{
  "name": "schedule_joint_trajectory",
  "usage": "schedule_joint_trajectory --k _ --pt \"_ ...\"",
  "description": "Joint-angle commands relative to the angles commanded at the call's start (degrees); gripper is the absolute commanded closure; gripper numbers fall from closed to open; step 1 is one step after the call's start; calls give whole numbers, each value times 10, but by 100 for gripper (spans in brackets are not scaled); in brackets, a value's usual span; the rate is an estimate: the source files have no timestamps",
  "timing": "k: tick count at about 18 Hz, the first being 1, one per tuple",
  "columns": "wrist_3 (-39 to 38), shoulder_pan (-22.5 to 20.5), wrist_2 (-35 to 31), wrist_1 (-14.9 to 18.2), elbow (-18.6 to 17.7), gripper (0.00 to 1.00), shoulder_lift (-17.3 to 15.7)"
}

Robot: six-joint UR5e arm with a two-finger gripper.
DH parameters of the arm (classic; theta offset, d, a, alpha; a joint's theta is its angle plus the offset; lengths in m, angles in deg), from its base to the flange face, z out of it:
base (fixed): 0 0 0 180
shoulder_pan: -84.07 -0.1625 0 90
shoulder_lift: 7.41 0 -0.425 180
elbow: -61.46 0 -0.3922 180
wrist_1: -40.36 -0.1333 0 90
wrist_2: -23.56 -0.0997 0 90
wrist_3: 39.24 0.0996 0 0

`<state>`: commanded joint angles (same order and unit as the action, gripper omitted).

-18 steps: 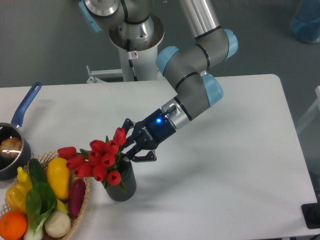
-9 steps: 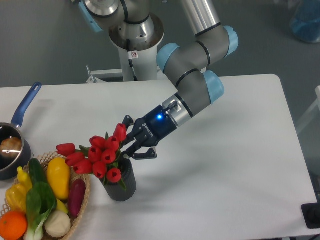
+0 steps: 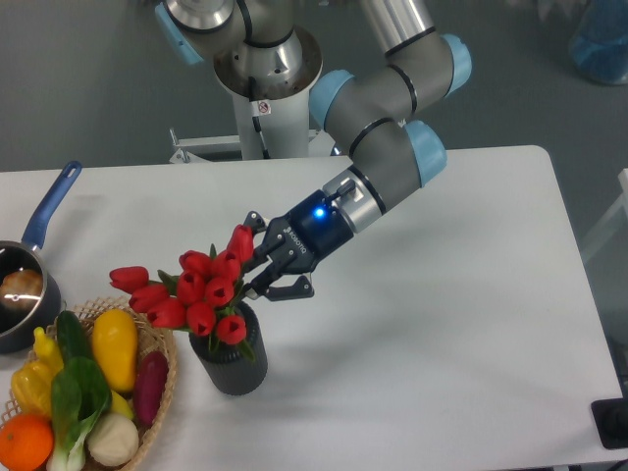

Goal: Pick up the flowers from the vase
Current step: 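Lift the gripped tulips straight up out of the grey vase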

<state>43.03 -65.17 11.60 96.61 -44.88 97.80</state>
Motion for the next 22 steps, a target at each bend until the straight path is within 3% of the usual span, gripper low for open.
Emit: schedule_joint_trajectory --k 13,22 --pt "-65 -25 53 1 9 73 -27" --pt "-137 -68 89 2 40 73 -46"
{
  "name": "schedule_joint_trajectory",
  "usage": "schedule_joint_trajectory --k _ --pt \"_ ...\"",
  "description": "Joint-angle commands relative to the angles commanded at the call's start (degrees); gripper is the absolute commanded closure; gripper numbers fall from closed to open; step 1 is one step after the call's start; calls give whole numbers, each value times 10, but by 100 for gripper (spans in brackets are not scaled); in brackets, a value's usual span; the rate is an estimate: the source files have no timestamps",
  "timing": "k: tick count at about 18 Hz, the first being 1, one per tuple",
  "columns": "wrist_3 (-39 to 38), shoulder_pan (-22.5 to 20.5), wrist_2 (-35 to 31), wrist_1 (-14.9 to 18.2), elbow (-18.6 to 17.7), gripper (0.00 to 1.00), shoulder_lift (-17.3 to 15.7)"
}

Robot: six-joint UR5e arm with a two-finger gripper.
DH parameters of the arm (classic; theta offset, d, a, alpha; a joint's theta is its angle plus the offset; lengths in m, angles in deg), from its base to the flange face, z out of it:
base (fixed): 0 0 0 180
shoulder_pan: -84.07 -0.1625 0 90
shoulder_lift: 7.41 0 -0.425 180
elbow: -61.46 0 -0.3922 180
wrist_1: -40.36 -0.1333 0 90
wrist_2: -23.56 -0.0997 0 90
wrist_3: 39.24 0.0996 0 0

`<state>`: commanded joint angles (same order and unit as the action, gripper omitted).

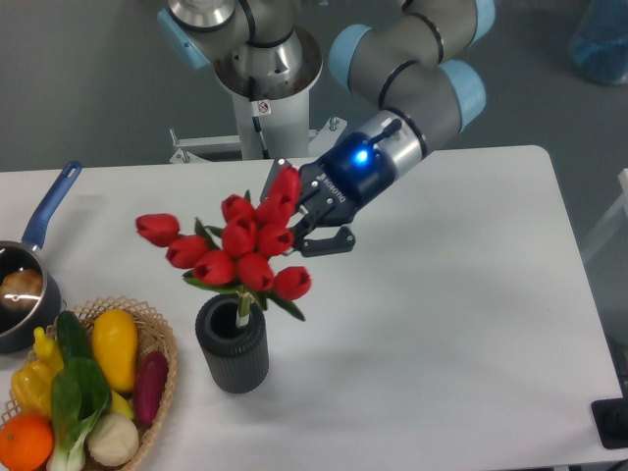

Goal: Pick up the flowers from the vase
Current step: 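Lift the gripped tulips straight up out of the grey vase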

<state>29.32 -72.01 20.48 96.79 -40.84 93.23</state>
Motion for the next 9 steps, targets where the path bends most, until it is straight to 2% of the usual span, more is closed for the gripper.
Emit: schedule_joint_trajectory --k 9 --pt "-62 -26 2 0 12 75 -15"
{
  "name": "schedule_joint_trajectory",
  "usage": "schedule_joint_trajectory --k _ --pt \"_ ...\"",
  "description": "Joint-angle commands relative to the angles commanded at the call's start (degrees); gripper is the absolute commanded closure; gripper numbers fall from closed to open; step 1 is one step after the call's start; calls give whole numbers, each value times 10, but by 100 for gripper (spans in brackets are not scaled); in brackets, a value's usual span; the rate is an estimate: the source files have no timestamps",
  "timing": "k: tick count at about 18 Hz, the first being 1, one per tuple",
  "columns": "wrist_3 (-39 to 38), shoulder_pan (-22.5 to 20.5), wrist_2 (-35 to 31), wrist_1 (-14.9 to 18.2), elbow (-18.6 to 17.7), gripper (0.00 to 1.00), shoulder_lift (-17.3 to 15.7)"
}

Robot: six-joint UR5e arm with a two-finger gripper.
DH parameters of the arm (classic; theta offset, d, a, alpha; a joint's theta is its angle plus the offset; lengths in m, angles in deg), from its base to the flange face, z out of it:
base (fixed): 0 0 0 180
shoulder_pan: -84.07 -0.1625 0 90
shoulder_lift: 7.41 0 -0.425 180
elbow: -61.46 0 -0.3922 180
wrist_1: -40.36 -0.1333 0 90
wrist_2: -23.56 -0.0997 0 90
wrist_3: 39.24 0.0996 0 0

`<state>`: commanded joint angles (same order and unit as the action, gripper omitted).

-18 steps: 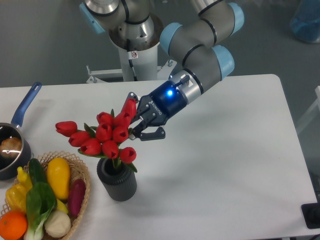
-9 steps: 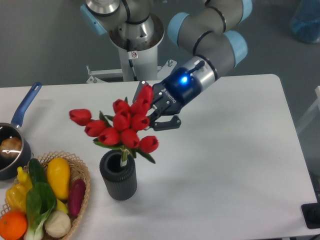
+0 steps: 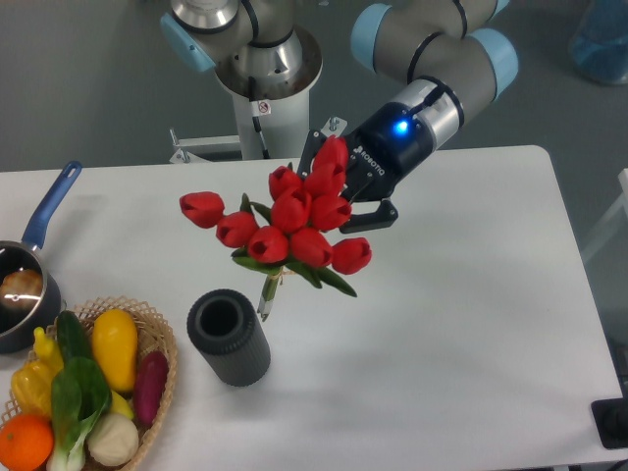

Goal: Pick up the flowers from the vase
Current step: 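Lift the gripped tulips straight up out of the grey vase, then raise the tulip bouquet higher, moving it away from the vase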

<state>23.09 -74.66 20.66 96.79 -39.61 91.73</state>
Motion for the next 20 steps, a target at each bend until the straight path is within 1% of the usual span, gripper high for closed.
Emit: schedule_joint_trajectory --k 2,7,11,14,18,20 --pt "-11 -3 0 0 2 76 -3" --pt "-8 -14 0 -1 11 76 0" --pt "-11 -32 -3 -1 31 75 3" --pt "-10 -45 -4 -1 31 75 3" --pt "-7 -47 -5 -2 31 75 4" --pt "-7 -59 -5 -1 28 75 4"
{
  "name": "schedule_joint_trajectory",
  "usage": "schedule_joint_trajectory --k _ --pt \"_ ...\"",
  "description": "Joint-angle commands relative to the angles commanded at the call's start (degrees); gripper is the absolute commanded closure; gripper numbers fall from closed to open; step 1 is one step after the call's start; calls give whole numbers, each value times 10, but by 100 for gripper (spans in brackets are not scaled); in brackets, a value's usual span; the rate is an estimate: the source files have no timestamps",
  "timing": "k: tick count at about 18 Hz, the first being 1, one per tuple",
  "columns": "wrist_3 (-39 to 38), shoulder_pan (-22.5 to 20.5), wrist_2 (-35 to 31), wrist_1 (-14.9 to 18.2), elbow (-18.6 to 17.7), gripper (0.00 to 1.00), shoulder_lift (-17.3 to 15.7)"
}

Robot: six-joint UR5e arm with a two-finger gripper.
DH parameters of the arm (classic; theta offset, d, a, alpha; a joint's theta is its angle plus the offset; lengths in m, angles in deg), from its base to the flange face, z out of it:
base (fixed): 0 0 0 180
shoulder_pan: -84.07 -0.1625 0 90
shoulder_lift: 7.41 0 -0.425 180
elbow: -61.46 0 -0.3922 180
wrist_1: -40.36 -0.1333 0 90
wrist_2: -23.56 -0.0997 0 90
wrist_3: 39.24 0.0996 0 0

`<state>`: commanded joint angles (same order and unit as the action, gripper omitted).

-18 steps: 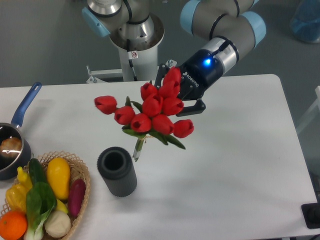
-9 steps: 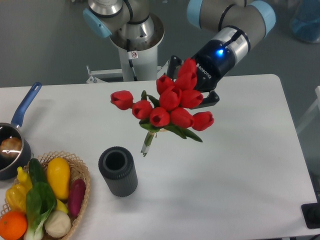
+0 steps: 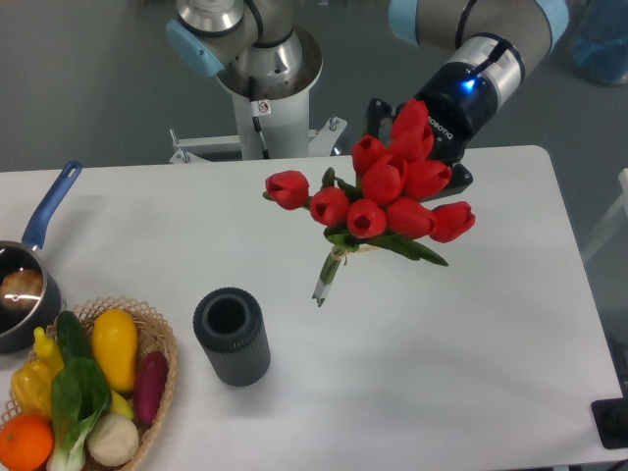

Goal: Pick up the flowers from the vase
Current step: 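Raise the tulip bouquet higher, moving it away from the vase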

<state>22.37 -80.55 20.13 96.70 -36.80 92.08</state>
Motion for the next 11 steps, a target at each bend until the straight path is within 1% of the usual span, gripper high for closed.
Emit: schedule_joint_trajectory --k 11 --pt "2 -10 -1 -1 -4 75 1"
